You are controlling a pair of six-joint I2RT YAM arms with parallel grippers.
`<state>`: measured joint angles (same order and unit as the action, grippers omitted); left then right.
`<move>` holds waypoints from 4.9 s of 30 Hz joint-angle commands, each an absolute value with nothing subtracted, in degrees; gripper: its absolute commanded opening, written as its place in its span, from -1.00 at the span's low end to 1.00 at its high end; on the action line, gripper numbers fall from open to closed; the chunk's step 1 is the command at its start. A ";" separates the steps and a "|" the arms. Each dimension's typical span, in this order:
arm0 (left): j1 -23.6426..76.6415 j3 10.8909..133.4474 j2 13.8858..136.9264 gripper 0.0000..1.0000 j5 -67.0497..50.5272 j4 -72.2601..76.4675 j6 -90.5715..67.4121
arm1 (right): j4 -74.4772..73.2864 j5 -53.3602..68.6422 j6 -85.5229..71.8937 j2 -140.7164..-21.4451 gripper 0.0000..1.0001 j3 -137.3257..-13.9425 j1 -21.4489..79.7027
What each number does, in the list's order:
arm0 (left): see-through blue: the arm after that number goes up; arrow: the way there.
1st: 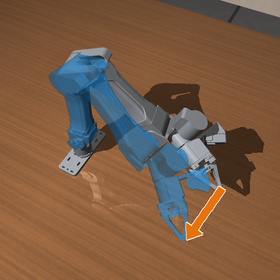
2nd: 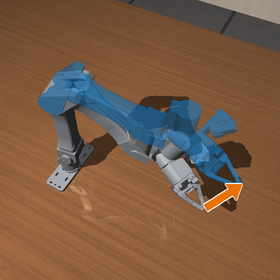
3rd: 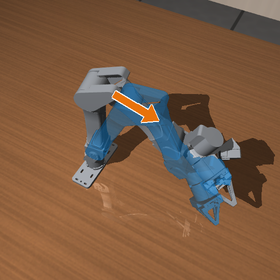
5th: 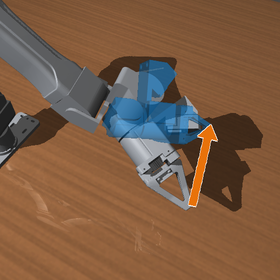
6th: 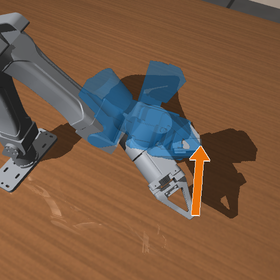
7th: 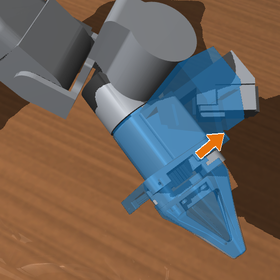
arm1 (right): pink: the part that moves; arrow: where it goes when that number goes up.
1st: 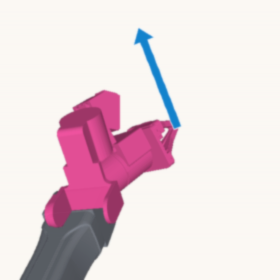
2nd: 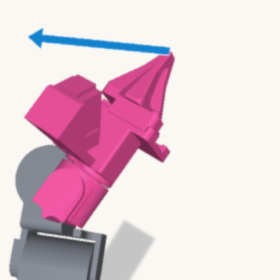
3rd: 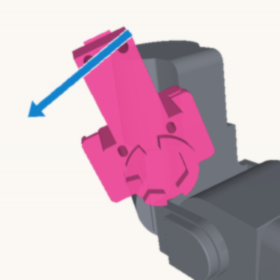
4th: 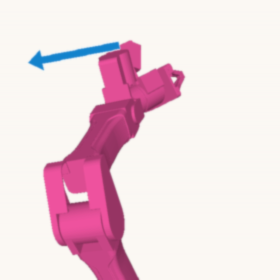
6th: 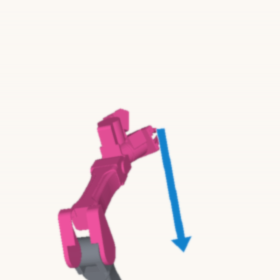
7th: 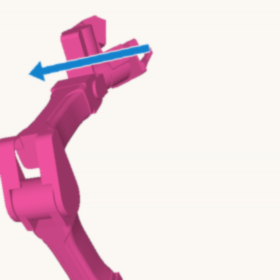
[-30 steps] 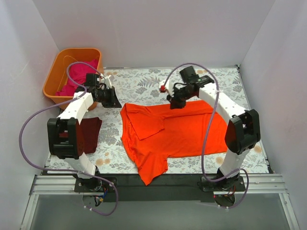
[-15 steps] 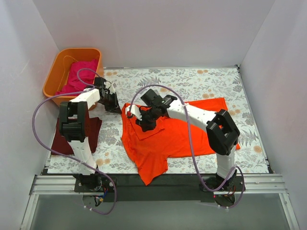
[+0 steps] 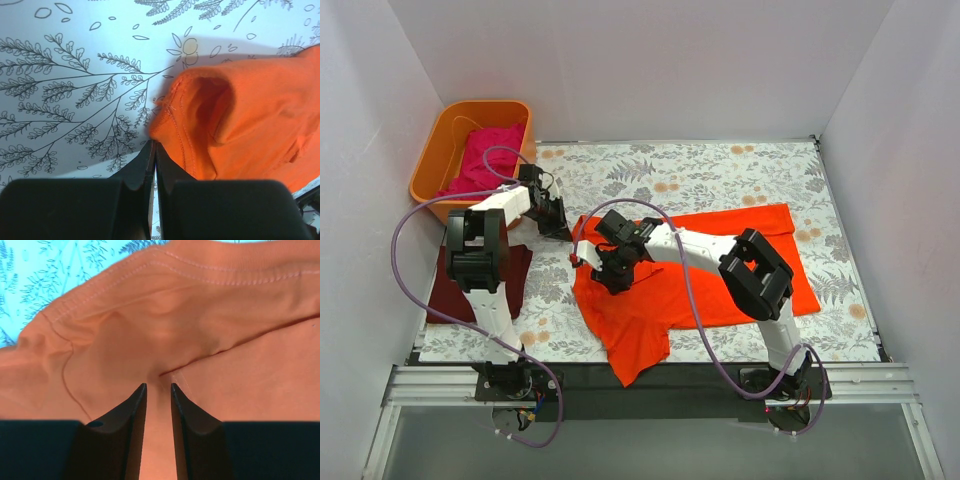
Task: Fold and stack the t-shirts
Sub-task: Fold the tshirt
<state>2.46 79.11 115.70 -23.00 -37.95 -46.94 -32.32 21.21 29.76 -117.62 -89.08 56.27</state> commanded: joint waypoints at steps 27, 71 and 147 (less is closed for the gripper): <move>4.40 78.66 116.45 -1.00 -23.65 -35.86 -47.11 | -29.88 19.78 26.19 -121.29 -0.17 -91.14 56.16; 3.51 82.35 117.95 -1.00 -10.46 -36.65 -47.02 | -30.50 24.35 26.81 -109.78 -0.97 -79.98 56.25; 5.97 114.46 125.96 -0.65 -18.63 -37.26 -36.91 | -39.11 5.36 40.34 -119.90 0.33 -103.29 2.02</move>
<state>5.93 114.63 134.39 -11.77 -36.21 -37.78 -37.45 1.58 39.11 -128.25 -105.23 2.13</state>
